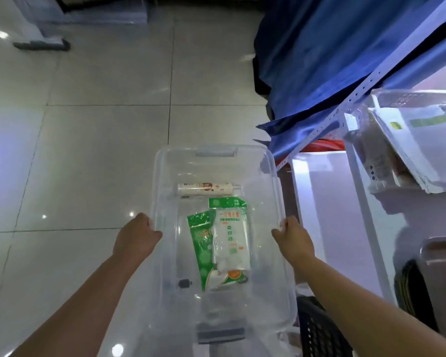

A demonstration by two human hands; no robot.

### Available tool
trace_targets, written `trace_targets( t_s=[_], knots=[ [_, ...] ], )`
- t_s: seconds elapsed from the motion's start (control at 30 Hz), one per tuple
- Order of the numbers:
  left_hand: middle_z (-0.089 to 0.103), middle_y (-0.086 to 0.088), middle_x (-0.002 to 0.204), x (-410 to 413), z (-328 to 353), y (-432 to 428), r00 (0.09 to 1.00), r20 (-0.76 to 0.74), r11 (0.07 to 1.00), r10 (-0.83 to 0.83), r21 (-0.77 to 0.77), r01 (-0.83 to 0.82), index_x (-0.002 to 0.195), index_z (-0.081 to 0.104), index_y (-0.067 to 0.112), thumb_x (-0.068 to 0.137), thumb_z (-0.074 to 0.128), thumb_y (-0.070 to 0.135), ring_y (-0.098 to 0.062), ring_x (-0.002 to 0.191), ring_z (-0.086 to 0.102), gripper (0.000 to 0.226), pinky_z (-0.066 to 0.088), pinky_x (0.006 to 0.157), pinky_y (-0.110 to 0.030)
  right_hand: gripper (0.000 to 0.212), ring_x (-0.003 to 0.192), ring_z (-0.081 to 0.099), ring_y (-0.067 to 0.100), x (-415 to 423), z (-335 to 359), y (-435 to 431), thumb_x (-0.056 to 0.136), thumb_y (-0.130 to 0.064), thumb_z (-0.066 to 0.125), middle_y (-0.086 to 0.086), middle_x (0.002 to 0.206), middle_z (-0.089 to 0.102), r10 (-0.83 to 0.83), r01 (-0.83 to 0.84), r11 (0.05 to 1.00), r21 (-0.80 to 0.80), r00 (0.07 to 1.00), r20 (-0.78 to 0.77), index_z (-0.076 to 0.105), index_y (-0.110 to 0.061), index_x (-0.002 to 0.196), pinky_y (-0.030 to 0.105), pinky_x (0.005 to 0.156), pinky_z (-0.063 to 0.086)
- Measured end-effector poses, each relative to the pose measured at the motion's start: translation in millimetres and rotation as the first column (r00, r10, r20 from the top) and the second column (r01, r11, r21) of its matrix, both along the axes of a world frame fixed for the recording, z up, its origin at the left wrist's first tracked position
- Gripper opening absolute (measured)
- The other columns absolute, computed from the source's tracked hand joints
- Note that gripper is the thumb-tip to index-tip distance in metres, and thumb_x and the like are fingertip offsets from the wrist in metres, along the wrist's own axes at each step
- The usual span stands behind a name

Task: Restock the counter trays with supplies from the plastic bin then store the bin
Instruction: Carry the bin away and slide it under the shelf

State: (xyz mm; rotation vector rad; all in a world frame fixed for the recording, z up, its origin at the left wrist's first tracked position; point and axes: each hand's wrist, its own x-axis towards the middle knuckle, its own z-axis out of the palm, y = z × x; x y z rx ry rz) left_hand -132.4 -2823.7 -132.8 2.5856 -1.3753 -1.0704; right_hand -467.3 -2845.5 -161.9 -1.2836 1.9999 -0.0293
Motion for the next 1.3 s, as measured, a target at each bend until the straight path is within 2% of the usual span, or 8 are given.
trace_targets(
  t_s=[0.33, 0.53, 0.63, 0.73, 0.9, 1.0, 1.17, 1.3],
  knots=[
    [0.065, -0.014, 0.08, 12.6, -236.2, -118.7, 0.991, -0.133, 0.986, -0.024, 0.163, 0.046, 0.086, 0.056, 0.003, 0.078, 0.065, 0.018, -0.03, 0.073, 0.063, 0.02, 0.041, 0.059, -0.031, 0.02, 0.062, 0.052, 0.019, 9.9, -212.6, -91.1, 0.089, -0.03, 0.057, 0.002, 0.077, 0.056, -0.052, 0.062, 0.995, 0.076, 0.992, -0.119, 0.046, -0.014, 0.095, 0.026, 0.052, 0.035],
    [0.065, -0.011, 0.078, 7.9, -337.9, -146.2, 0.989, -0.138, 0.983, -0.044, 0.17, 0.067, 0.086, 0.056, 0.007, 0.078, 0.061, 0.018, -0.026, 0.069, 0.061, 0.014, 0.036, 0.052, -0.027, 0.024, 0.065, 0.052, 0.023, 7.7, -307.8, -121.2, 0.09, -0.031, 0.055, 0.002, 0.077, 0.055, -0.077, 0.091, 0.993, 0.074, 0.982, -0.174, 0.048, -0.011, 0.103, 0.029, 0.057, 0.037],
    [0.064, -0.01, 0.076, 2.8, -368.0, -153.2, 0.987, -0.157, 0.988, -0.01, 0.154, 0.035, 0.085, 0.054, 0.009, 0.079, 0.061, 0.018, -0.031, 0.07, 0.063, 0.013, 0.049, 0.062, -0.034, 0.025, 0.066, 0.052, 0.023, 4.6, -337.4, -130.3, 0.089, -0.03, 0.056, -0.001, 0.072, 0.054, -0.089, 0.097, 0.995, 0.033, 0.98, -0.18, 0.05, -0.01, 0.104, 0.029, 0.056, 0.036],
    [0.062, -0.007, 0.081, -2.4, -385.2, -150.9, 0.988, -0.156, 0.995, 0.0, 0.1, 0.016, 0.088, 0.052, 0.011, 0.081, 0.061, 0.018, -0.029, 0.072, 0.062, 0.014, 0.05, 0.068, -0.038, 0.023, 0.061, 0.051, 0.02, 1.8, -357.7, -132.9, 0.09, -0.03, 0.056, -0.01, 0.062, 0.047, -0.096, 0.094, 0.995, -0.016, 0.977, -0.189, 0.05, -0.011, 0.104, 0.029, 0.053, 0.038],
    [0.059, -0.003, 0.078, -8.8, -397.6, -148.8, 0.988, -0.152, 0.999, -0.022, 0.035, 0.028, 0.085, 0.05, 0.011, 0.082, 0.06, 0.014, -0.021, 0.067, 0.055, 0.011, 0.034, 0.052, -0.022, 0.026, 0.064, 0.054, 0.02, 1.0, -377.7, -131.2, 0.091, -0.031, 0.056, -0.009, 0.068, 0.048, -0.137, 0.133, 0.991, -0.035, 0.973, -0.188, 0.05, -0.013, 0.109, 0.03, 0.06, 0.046],
    [0.059, -0.005, 0.081, -9.1, -397.8, -148.2, 0.986, -0.16, 0.997, -0.038, 0.057, 0.048, 0.086, 0.05, 0.01, 0.082, 0.059, 0.011, -0.022, 0.069, 0.055, 0.01, 0.032, 0.051, -0.022, 0.029, 0.066, 0.055, 0.019, 1.7, -380.2, -129.8, 0.09, -0.032, 0.056, -0.005, 0.076, 0.053, -0.16, 0.156, 0.987, -0.033, 0.969, -0.186, 0.051, -0.014, 0.113, 0.031, 0.064, 0.049],
    [0.055, -0.011, 0.125, -9.5, -368.3, -150.8, 0.977, -0.089, 0.973, -0.192, 0.109, 0.202, 0.125, 0.046, 0.008, 0.085, 0.056, 0.014, -0.028, 0.104, 0.058, 0.042, 0.042, 0.078, -0.032, 0.037, 0.091, 0.061, 0.026, 4.0, -353.7, -120.9, 0.091, -0.02, 0.056, 0.008, 0.111, 0.064, -0.193, 0.197, 0.98, 0.024, 0.974, -0.119, 0.049, -0.012, 0.126, 0.035, 0.079, 0.049],
    [0.055, -0.009, 0.128, -25.4, -314.2, -164.1, 0.905, -0.03, 0.905, -0.425, 0.021, 0.426, 0.129, 0.046, 0.011, 0.088, 0.052, 0.017, -0.026, 0.107, 0.058, 0.042, 0.048, 0.085, -0.039, 0.037, 0.109, 0.058, 0.024, 6.8, -295.9, -96.2, 0.089, -0.018, 0.058, 0.008, 0.126, 0.059, -0.248, 0.25, 0.968, 0.005, 0.963, -0.103, 0.052, -0.013, 0.125, 0.039, 0.091, 0.049]
  ],
)
